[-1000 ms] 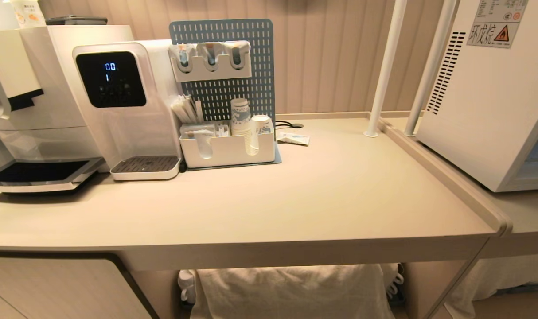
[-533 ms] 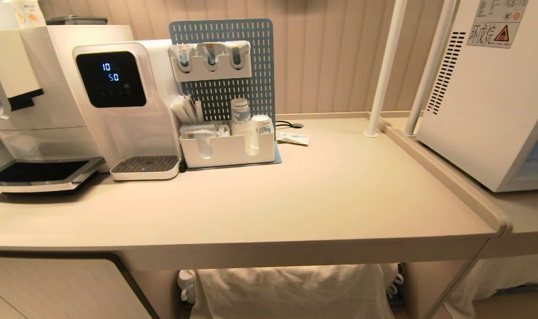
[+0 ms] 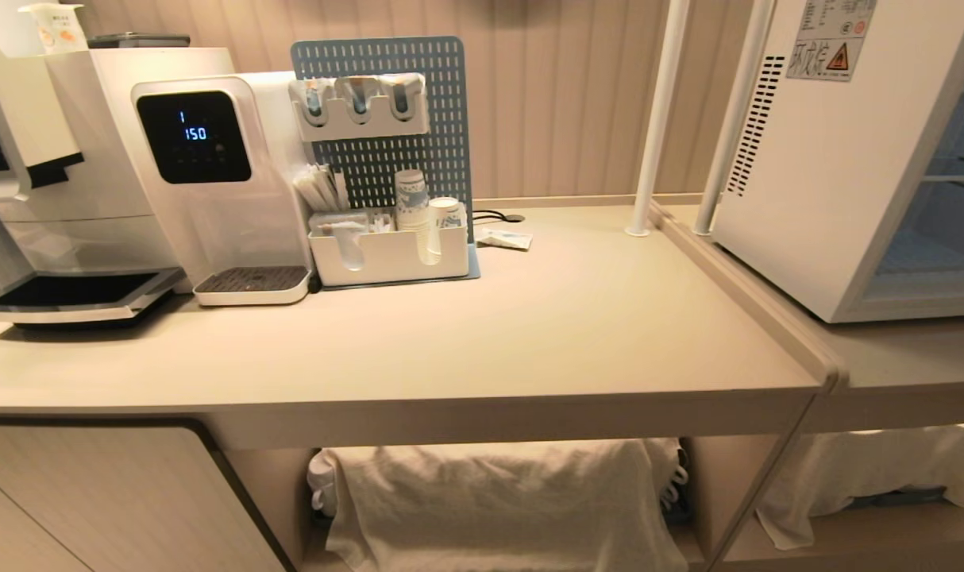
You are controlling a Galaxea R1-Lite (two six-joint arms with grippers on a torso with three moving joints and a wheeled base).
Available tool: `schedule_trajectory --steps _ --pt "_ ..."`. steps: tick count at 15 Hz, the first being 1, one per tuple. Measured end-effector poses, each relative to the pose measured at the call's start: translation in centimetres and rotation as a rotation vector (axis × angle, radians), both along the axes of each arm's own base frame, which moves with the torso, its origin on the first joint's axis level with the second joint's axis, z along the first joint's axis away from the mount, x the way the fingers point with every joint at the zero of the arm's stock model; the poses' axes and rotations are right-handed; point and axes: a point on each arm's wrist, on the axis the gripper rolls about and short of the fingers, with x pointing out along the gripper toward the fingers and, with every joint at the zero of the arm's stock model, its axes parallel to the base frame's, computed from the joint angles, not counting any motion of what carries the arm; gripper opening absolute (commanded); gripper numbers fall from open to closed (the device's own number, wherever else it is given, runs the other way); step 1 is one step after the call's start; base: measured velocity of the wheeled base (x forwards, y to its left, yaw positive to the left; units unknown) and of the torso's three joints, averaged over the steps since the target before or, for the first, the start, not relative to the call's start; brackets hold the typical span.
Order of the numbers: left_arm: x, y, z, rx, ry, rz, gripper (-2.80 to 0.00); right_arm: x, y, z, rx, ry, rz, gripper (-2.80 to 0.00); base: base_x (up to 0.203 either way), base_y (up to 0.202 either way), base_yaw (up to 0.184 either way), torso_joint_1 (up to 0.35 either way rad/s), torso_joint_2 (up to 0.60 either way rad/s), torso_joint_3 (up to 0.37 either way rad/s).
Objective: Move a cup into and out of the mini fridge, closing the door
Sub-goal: Put the paper cup in the freezer
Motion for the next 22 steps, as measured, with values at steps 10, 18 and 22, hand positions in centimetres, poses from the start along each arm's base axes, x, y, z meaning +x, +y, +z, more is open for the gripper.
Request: schedule_trajectory --steps 10,18,22 --pt "0.0 0.01 -0.02 -0.001 0.002 0.005 -2.8 0.0 0.0 -0.01 0.0 0.001 0.0 -2.8 -0.002 -0.168 0.0 0.003 0.0 0.002" --pt "0.01 0.01 -0.02 -0.001 0.003 0.004 -2.8 0.0 0.01 0.0 -0.001 0.0 0.001 -2.8 0.0 -0.196 0.001 0.001 0.0 0.002" --pt "0.01 0.01 -0.02 -0.001 0.003 0.004 -2.8 0.0 0.01 -0.01 -0.011 0.0 0.002 -2.8 0.0 -0.196 0.001 0.004 0.0 0.0"
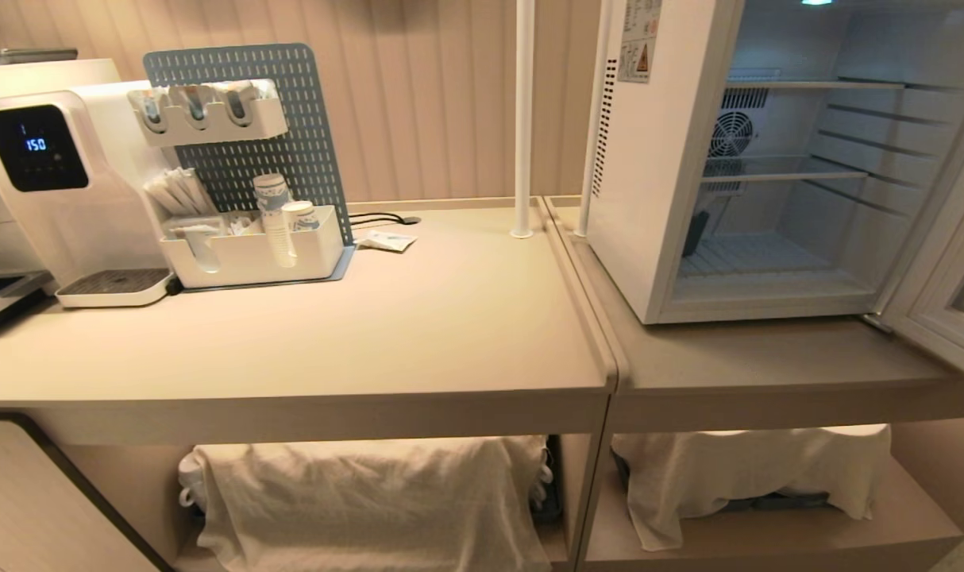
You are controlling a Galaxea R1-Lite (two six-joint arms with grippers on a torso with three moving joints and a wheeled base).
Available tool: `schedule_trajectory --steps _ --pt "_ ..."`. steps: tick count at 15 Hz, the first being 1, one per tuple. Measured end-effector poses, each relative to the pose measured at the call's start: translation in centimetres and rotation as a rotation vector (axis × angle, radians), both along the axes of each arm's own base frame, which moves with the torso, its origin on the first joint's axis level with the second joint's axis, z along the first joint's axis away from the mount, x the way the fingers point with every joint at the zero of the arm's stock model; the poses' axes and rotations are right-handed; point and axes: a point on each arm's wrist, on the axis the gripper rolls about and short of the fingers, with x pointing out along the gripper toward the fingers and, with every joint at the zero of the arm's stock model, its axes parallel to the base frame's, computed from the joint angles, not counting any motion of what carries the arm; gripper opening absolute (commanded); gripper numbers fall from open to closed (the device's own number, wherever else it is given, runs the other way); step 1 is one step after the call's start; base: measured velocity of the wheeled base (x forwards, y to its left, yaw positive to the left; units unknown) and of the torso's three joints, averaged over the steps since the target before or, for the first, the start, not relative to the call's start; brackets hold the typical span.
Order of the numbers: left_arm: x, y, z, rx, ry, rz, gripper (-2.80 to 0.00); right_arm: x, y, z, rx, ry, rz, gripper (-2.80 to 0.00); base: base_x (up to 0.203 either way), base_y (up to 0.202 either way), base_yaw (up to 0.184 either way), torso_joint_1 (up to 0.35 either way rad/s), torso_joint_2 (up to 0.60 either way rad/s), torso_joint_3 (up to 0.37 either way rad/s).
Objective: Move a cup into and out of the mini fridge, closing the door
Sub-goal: Put the paper cup in the freezer
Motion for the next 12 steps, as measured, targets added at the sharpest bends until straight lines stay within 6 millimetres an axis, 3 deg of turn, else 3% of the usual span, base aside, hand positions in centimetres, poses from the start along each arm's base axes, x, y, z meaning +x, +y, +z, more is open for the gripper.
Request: schedule_trajectory --steps 6,9,10,12 --pt "0.0 0.0 0.0 -0.001 0.0 -0.001 -2.8 0.0 0.0 0.0 0.006 -0.001 -0.002 -2.8 0.0 -0.188 0.002 0.003 0.0 0.001" --pt "0.0 0.0 0.0 -0.003 -0.002 -0.002 -2.8 0.0 0.0 0.2 0.048 -0.007 -0.006 -2.8 0.0 -0.031 0.0 -0.002 0.0 0.0" --pt "0.0 0.0 0.0 -0.003 -0.001 -0.001 -2.8 -0.2 0.0 0.6 0.06 -0.018 -0.005 -2.8 0.0 0.0 0.0 0.0 0.0 0.0" --pt "0.0 0.0 0.0 -0.004 -0.001 -0.002 -2.8 -1.1 0.0 3.5 0.068 -0.065 0.006 -2.8 0.0 0.0 0.0 0.0 0.0 0.0"
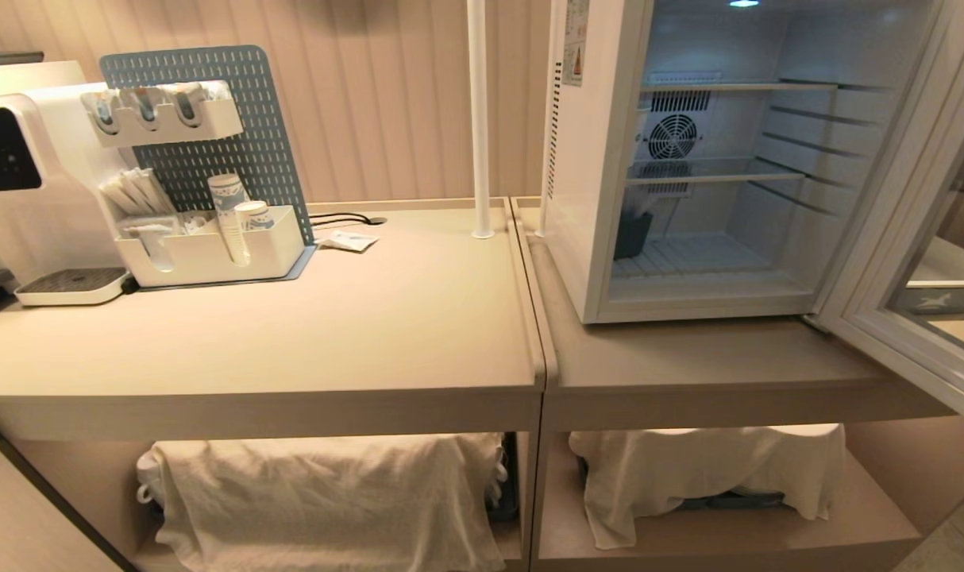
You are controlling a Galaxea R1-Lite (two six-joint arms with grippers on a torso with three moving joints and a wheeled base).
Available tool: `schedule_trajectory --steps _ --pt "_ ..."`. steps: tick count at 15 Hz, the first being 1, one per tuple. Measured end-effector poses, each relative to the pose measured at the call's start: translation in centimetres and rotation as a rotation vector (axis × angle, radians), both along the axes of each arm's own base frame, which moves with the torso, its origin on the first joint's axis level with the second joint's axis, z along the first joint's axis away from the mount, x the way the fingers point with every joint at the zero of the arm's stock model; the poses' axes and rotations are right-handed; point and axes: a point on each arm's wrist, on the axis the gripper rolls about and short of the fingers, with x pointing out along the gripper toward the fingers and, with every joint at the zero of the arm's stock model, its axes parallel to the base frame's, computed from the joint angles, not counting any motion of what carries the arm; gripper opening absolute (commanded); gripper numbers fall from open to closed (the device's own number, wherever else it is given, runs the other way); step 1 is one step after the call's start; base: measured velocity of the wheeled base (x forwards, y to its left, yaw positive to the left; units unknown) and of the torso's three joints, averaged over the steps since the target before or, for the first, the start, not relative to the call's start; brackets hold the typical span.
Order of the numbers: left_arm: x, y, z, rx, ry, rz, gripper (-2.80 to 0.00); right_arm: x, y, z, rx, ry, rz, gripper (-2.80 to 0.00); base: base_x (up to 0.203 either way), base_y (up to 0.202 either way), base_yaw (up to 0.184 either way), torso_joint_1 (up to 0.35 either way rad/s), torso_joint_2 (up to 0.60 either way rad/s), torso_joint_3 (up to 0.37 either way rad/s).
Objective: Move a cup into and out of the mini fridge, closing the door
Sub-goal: Put the paper cup in the freezer
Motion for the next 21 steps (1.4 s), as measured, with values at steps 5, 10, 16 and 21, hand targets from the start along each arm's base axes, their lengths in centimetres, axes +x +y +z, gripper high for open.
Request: schedule_trajectory --steps 5,10,16,21 --pt "0.0 0.0 0.0 0.0 -0.001 0.001 -2.8 -2.0 0.0 16.2 0.04 -0.041 0.056 -2.8 0.0 0.0 0.0 0.0 0.0 0.0" --pt "0.0 0.0 0.0 0.0 -0.001 0.001 -2.8 11.5 0.9 26.0 0.202 0.392 0.179 -2.8 0.0 0.0 0.0 0.0 0.0 0.0" --pt "0.0 0.0 0.0 0.0 -0.001 0.001 -2.8 32.9 4.3 19.4 0.208 0.66 0.251 -2.8 0.0 0.0 0.0 0.0 0.0 0.0" --pt "0.0 0.0 0.0 0.0 -0.001 0.002 -2.8 42.1 4.3 13.1 0.059 0.556 0.232 -2.8 0.0 0.0 0.0 0.0 0.0 0.0"
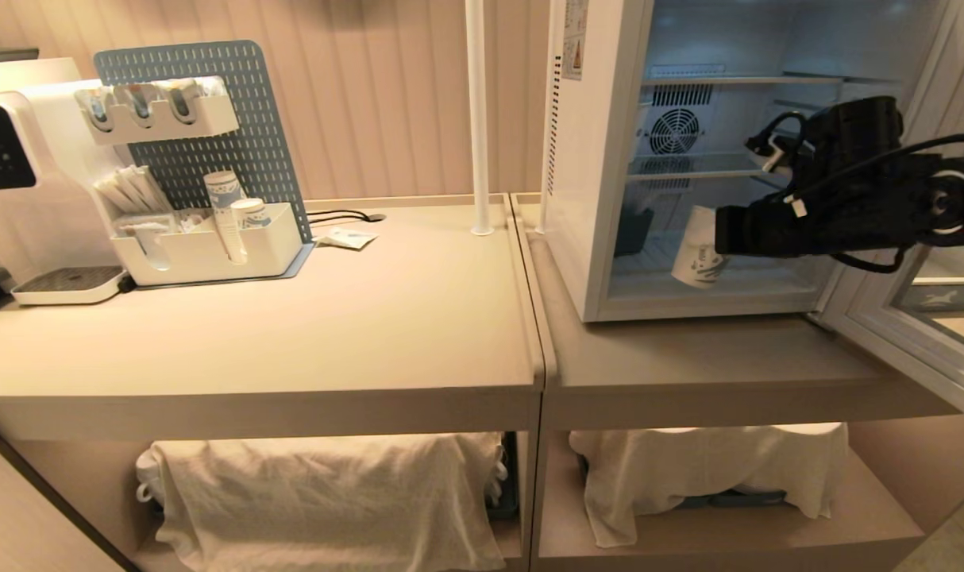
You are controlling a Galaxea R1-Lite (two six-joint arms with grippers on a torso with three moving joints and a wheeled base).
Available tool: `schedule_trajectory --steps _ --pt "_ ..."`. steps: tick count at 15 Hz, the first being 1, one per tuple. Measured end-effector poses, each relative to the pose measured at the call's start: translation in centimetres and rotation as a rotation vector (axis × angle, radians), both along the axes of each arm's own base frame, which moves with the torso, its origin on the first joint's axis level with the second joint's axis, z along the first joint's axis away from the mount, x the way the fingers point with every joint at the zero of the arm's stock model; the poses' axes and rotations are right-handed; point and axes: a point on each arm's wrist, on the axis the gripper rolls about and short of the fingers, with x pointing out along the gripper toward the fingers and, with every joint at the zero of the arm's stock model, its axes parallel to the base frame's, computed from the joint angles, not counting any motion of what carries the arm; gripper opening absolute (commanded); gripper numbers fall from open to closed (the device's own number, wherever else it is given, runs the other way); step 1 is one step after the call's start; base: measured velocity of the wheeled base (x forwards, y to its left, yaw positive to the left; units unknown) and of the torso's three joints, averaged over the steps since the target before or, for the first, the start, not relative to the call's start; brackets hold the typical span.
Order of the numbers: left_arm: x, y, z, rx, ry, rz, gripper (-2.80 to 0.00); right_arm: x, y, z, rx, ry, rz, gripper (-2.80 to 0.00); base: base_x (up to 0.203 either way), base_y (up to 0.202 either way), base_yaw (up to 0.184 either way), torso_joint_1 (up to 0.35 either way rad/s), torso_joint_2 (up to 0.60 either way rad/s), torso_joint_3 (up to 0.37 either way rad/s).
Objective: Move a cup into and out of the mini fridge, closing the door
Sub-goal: Put the paper cup in the freezer
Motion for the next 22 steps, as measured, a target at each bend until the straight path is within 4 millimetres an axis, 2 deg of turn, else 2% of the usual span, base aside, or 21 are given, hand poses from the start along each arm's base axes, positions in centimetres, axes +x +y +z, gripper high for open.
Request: schedule_trajectory --steps 4,7,11,22 --pt "0.0 0.0 0.0 0.0 0.0 0.0 -2.8 2.3 -1.1 -1.3 -0.068 -0.083 0.0 -2.8 0.0 0.0 0.0 0.0 0.0 0.0" --pt "0.0 0.0 0.0 0.0 0.0 -0.001 -2.8 2.9 -1.9 -1.3 -0.093 -0.151 -0.012 -2.8 0.0 0.0 0.0 0.0 0.0 0.0" --pt "0.0 0.0 0.0 0.0 0.0 0.0 -2.8 3.4 -2.7 -2.1 -0.097 -0.141 -0.032 -2.8 0.0 0.0 0.0 0.0 0.0 0.0" --pt "0.0 0.0 0.0 0.0 0.0 0.0 -2.8 6.0 -2.7 -4.4 -0.102 -0.193 -0.029 -2.8 0.0 0.0 0.0 0.0 0.0 0.0"
